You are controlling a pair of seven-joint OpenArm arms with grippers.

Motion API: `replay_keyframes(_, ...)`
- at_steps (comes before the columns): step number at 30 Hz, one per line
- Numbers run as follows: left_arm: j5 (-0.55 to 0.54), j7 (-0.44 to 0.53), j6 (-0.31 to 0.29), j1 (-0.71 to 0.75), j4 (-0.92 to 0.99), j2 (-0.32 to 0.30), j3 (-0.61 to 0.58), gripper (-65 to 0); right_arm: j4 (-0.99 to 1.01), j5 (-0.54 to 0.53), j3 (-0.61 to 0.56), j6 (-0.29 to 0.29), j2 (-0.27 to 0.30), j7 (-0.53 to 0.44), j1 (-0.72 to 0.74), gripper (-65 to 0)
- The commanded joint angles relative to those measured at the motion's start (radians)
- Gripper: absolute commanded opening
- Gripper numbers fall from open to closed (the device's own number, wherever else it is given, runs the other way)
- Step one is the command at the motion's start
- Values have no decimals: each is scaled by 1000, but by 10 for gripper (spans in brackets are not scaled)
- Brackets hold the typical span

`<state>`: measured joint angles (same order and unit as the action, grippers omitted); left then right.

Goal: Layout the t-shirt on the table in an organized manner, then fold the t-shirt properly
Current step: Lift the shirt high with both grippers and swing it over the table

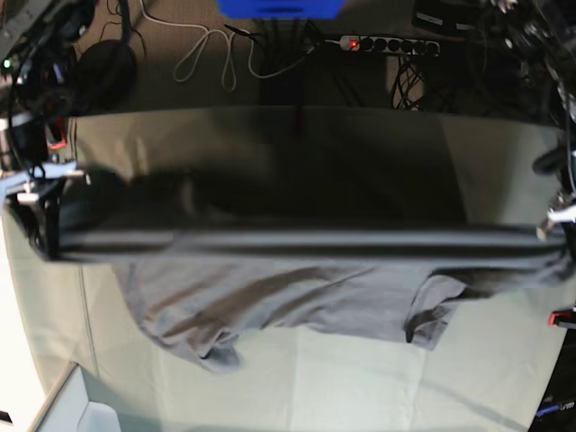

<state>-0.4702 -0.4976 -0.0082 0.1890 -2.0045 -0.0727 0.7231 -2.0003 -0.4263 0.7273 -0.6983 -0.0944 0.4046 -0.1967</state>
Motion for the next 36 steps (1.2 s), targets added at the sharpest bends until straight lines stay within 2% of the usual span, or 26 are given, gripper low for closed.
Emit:
replay_keyframes(1, 8, 47, 12, -52, -22, -28, 5, -650, -18, -13, 2, 0, 9, -36, 38, -650)
replay_keyframes(6, 15, 41, 12, -253, -2, -94, -3, -650, -18, -10, -36, 0, 18, -36, 181, -650)
replay_keyframes(10, 52, 41, 12, -380, 15, -148, -101, -650, -18, -10, -88, 0, 32, -39, 283, -650)
replay_keyframes(16, 195, 44, 9, -532, 17, -158, -264, -650, -17, -9, -193, 0, 52, -42, 415, -650)
replay_keyframes(21, 216, 49, 11, -638, 17, -158, -342, -650, -17, -9, -220, 0, 52, -42, 538, -650)
replay_keyframes(24, 216, 50, 12, -669, 15, -158, -342, -650, -18, -9, -214, 0, 55, -42, 606, -650)
replay_keyframes(28, 209, 52, 12, -682, 7, -158, -334, -650, -18, -10, -222, 0, 130, -43, 684, -650)
replay_keyframes(31, 209, 53, 12, -682, 6, -158, -333, -650, -18, -12, -220, 0, 164, -43, 771, -650)
replay_keyframes(36, 209, 55, 12, -682, -16, -158, -331, -650, -20, -12, -222, 0, 181, -43, 874, -650)
